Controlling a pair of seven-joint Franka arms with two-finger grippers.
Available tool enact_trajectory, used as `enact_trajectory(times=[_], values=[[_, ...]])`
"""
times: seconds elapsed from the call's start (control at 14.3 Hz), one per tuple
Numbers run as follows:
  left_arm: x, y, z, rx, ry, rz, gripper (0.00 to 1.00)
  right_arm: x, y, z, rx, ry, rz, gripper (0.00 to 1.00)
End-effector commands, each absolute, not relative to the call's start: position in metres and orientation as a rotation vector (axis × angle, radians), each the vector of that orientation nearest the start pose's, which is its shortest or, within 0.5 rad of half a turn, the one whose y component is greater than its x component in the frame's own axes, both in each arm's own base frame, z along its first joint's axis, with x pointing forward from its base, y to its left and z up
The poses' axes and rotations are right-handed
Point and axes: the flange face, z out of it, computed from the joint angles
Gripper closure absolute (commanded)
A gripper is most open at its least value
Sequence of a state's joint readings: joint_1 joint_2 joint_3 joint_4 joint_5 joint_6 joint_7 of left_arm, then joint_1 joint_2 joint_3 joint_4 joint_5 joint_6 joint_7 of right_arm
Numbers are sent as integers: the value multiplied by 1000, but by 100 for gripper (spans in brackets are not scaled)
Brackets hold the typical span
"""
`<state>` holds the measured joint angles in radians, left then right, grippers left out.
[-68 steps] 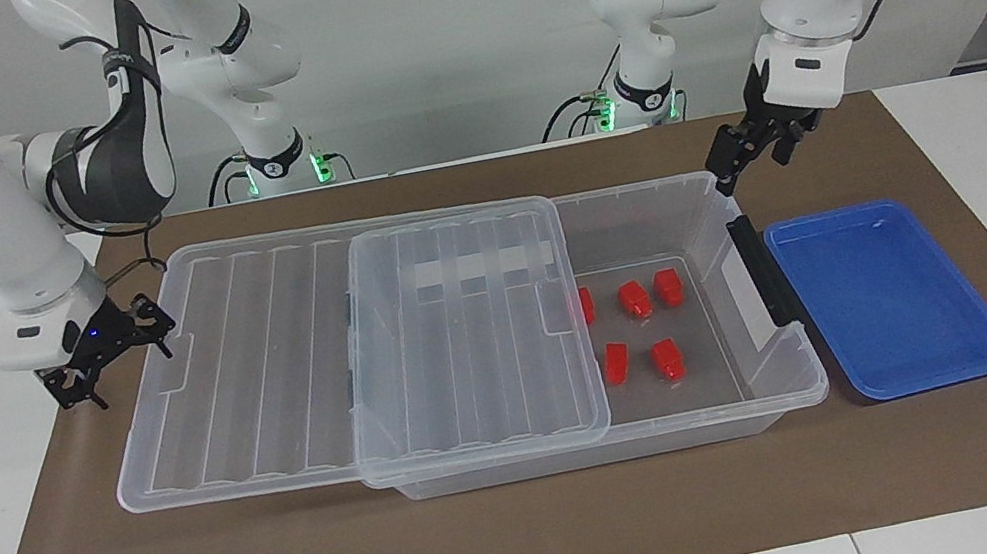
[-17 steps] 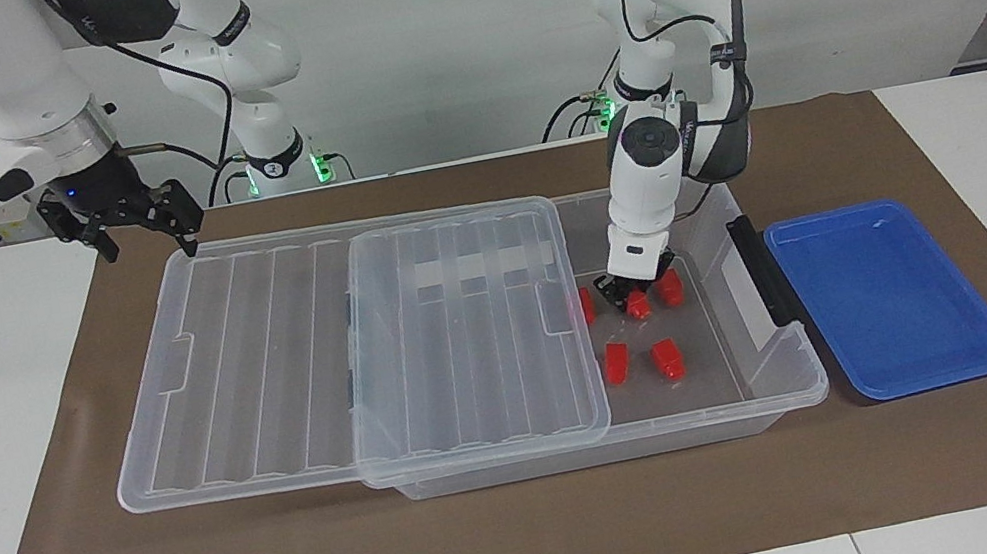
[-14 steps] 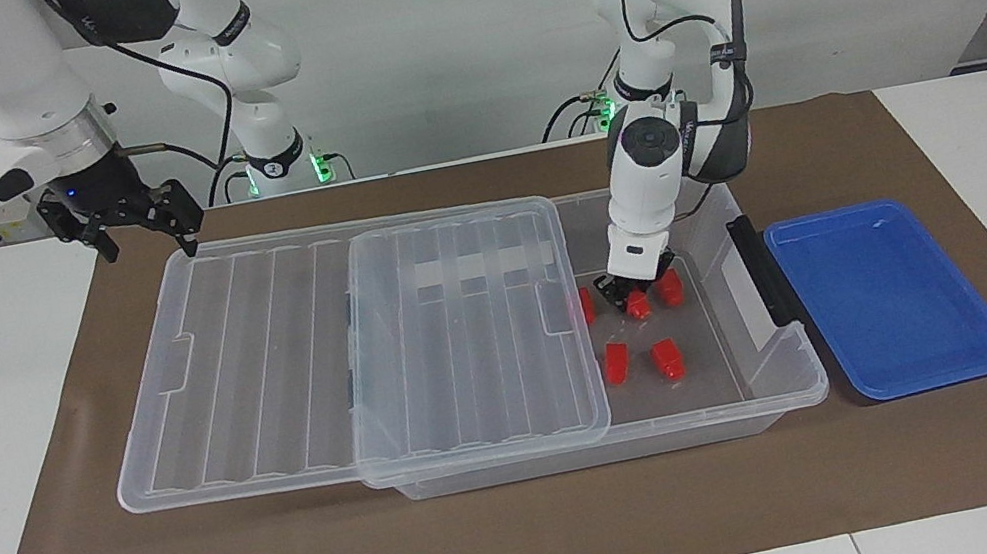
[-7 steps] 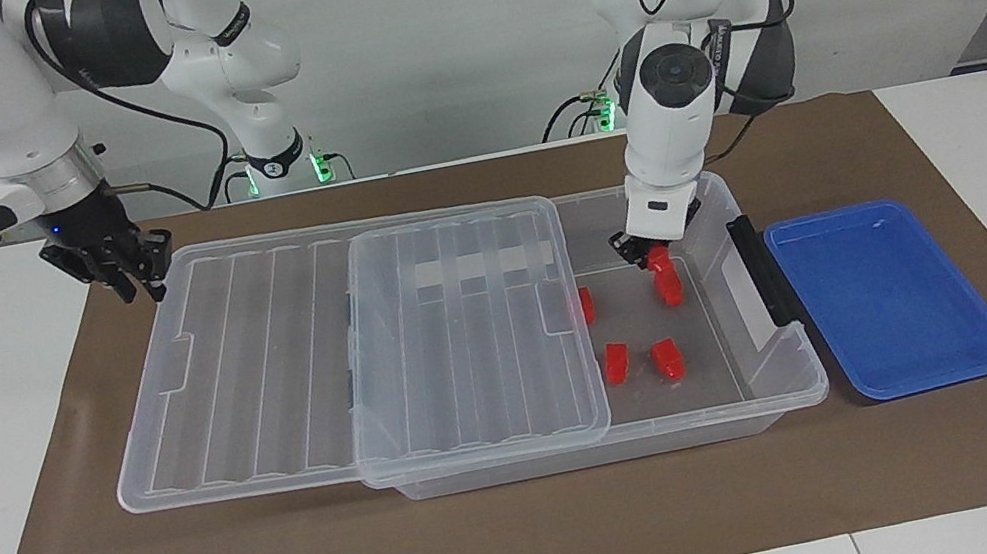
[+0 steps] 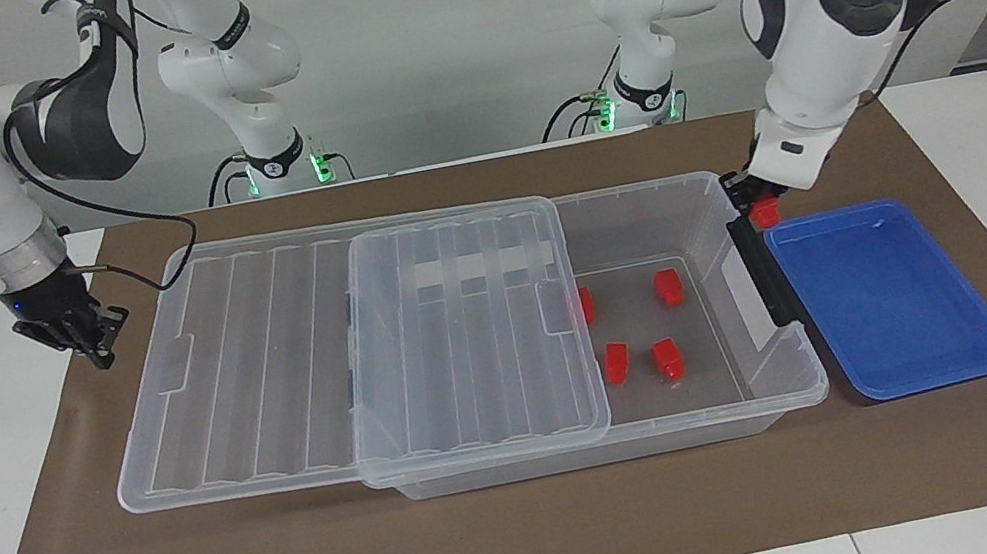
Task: Place red block in blue tray from box
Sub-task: 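Carry the red block with the left gripper over the blue tray, then lower the red block into the tray while the right gripper slides the lid back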
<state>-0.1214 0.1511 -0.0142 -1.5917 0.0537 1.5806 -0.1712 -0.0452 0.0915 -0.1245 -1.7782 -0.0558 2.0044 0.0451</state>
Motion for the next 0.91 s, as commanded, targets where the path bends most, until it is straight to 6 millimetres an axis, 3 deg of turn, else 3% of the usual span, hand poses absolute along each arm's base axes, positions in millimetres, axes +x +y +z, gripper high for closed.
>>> enact_trajectory(times=[0.0,0.21,0.49,0.77,0.84], values=[[588,3,533,-3082,121,235,80,601,-106,499,-3187,279,-218,100],[585,64,517,-3094,162,135,80,608,-107,484,-3191,274,-215,100],[580,98,449,-3080,113,-76,81,612,-102,482,-3190,259,-235,100],[582,113,425,-3074,76,-132,81,614,-86,480,-3188,211,-231,100],[585,116,410,-3076,71,-128,81,615,-78,480,-3184,195,-232,100]])
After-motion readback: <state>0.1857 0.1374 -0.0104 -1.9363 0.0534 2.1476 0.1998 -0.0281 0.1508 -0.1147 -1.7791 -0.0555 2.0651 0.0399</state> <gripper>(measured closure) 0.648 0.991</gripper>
